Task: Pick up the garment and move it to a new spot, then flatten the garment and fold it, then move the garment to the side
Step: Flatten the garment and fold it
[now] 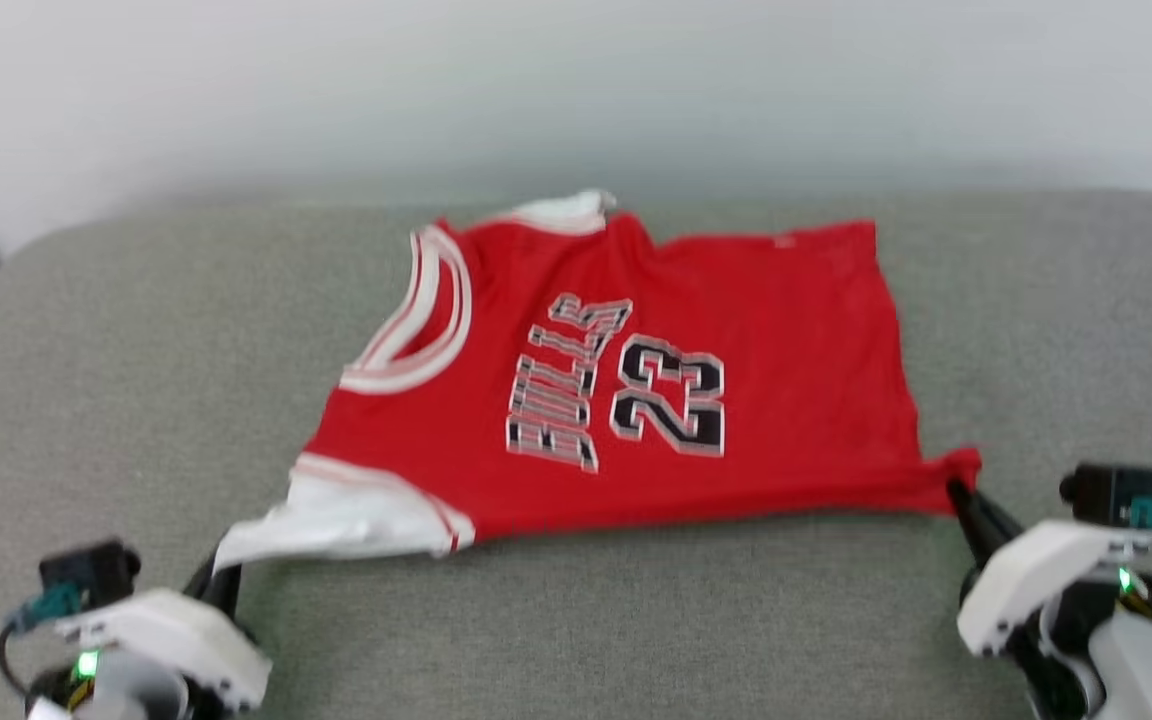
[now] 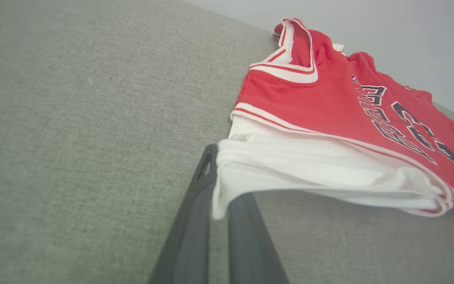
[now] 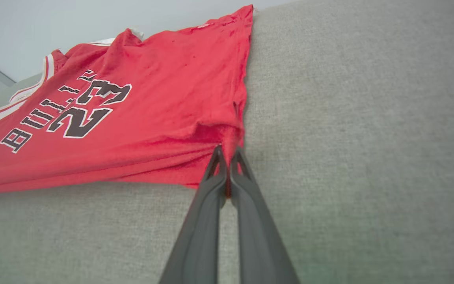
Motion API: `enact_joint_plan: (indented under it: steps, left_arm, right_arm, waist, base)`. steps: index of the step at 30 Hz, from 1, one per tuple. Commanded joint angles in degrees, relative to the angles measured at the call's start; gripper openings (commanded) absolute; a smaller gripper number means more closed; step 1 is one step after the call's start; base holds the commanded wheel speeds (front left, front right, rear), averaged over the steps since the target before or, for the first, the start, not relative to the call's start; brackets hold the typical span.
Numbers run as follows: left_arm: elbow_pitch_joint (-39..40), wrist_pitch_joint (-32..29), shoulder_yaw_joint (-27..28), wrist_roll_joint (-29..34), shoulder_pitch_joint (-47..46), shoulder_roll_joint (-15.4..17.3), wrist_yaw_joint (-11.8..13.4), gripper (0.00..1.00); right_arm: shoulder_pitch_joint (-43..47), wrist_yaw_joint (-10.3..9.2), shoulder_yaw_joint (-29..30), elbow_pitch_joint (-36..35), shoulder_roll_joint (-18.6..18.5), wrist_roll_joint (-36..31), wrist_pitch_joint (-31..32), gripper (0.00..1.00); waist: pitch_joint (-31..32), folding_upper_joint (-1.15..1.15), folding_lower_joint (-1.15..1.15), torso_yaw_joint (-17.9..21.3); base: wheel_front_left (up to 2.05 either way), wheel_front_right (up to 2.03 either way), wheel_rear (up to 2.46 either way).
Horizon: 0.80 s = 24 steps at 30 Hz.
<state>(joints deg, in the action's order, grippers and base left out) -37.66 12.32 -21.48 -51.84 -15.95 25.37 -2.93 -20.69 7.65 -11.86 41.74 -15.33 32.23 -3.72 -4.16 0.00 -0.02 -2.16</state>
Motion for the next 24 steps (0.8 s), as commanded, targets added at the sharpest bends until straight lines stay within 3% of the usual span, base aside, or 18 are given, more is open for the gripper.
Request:
enact_joint_plan:
  steps: [1, 5, 12, 13, 19, 24]
  left_arm:
    - [1.3, -0.7, 1.3, -1.2, 3.6, 1.6, 1.9, 0.0]
    - [10.6, -2.5, 3.5, -3.5, 12.6, 3.9, 6.9, 0.0]
    - [29.1, -6.7, 6.3, -5.7, 26.7, 7.7, 16.9, 0.0]
    - [29.1, -6.7, 6.3, -5.7, 26.7, 7.7, 16.9, 0.0]
    - [41.2, -9.7, 7.9, -6.2, 32.9, 10.6, 22.3, 0.0]
    - [44.5, -11.7, 6.5, -5.0, 28.6, 11.3, 22.5, 0.0]
  right_arm:
    - [3.0, -0.31, 1.3, -1.2, -1.8, -0.6, 0.1, 0.0]
    - [11.0, -0.45, 4.5, -8.0, -1.2, -1.4, 0.6, 0.0]
    - [25.1, -0.51, 12.4, -23.3, 2.3, -5.7, 6.9, 0.0]
    - [25.1, -0.51, 12.4, -23.3, 2.3, -5.7, 6.9, 0.0]
    - [32.4, -0.49, 17.5, -36.0, 7.0, -10.2, 14.8, 0.0]
    - [30.3, -0.25, 17.5, -41.0, 8.7, -13.2, 20.3, 0.0]
  waist:
    - [2.8, 0.0, 0.02, -0.3]
    - [4.9, 0.0, 0.02, -0.4]
    - [5.8, 0.0, 0.02, -0.6]
    - [5.8, 0.0, 0.02, -0.6]
    - [5.1, 0.0, 0.02, -0.4]
    - [3.2, 0.0, 0.02, 0.3]
  base:
    - [0.0, 0.0, 0.0]
    - [0.0, 0.0, 0.0]
    - [0.0, 0.0, 0.0]
    - [0.0, 0.0, 0.0]
    - [0.0, 0.0, 0.0]
    - [0.0, 0.0, 0.0]
